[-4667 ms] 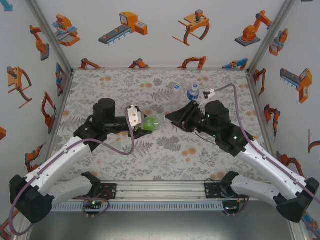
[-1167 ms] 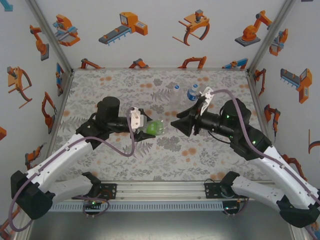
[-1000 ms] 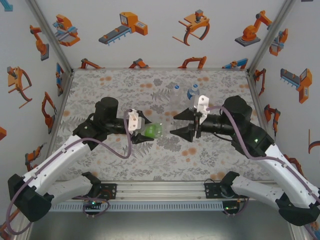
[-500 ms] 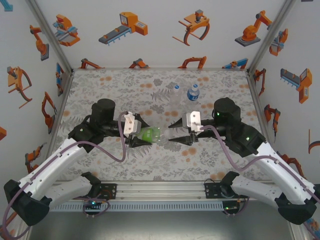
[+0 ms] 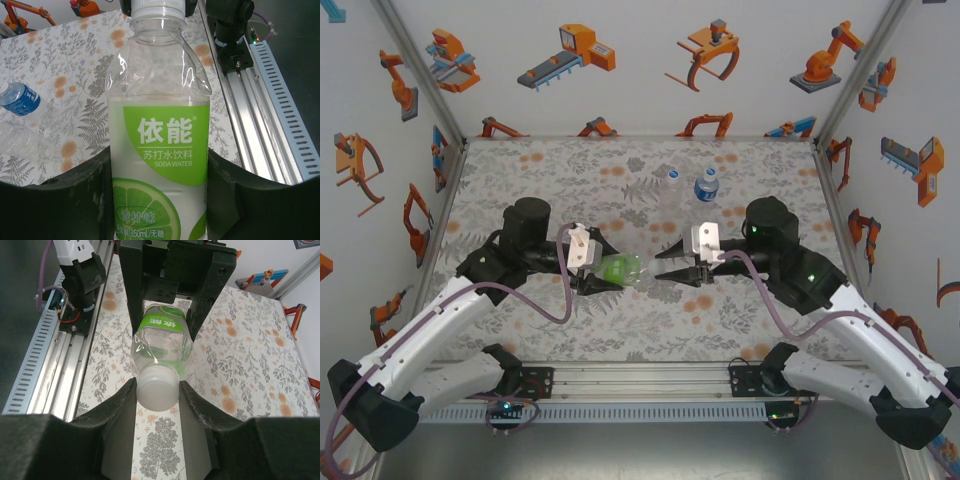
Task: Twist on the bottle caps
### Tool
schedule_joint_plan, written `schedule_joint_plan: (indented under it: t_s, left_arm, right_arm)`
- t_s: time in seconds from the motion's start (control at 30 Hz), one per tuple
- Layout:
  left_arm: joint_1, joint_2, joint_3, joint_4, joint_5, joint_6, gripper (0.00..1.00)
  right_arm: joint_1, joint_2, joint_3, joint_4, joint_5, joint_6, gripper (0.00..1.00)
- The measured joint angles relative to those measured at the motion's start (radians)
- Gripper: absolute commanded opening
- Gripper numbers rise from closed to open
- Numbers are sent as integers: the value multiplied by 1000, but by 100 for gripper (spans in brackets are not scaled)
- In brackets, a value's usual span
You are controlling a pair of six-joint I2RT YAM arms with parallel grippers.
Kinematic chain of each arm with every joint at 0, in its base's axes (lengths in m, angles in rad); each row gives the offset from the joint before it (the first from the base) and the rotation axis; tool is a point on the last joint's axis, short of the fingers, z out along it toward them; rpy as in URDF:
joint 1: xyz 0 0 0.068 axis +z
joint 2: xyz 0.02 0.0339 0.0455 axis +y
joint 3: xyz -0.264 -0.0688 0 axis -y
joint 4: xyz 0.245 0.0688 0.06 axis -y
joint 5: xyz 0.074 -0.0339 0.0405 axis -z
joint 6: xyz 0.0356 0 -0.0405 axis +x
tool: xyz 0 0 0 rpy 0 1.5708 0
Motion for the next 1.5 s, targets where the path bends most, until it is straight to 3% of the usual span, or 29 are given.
schedule_joint_plan:
  t_s: [0.1, 0.53, 0.73, 0.77, 0.83, 0.9, 1.03, 1.3, 1.5]
  left_arm:
    - [2, 0, 0, -1, -8, -1, 0]
    - [7, 36, -2, 84, -115, -37, 0]
    - [8, 59, -2, 111, -141, -45, 0]
    - [8, 61, -2, 111, -146, -45, 0]
    - [8, 66, -2, 113, -158, -45, 0]
    - [8, 71, -2, 114, -168, -45, 0]
    - [4, 77, -2, 128, -190, -45, 0]
    - [-2, 101, -2, 169, -238, -71, 0]
    - [-16, 114, -2, 181, -311, -119, 0]
  right_arm:
    - [1, -4, -14, 28, 35, 76, 0]
    - [0, -11, -92, 164, 435, 991, 0]
    - [-10, -2, -104, 157, 552, 1303, 0]
    - [-10, -1, -108, 158, 565, 1334, 0]
    - [-11, 2, -114, 160, 594, 1394, 21]
    - [-11, 5, -119, 161, 616, 1435, 35]
    - [-10, 25, -124, 177, 628, 1500, 50]
    - [-7, 87, -182, 301, 637, 1587, 48]
    - [-11, 92, -218, 359, 689, 1620, 33]
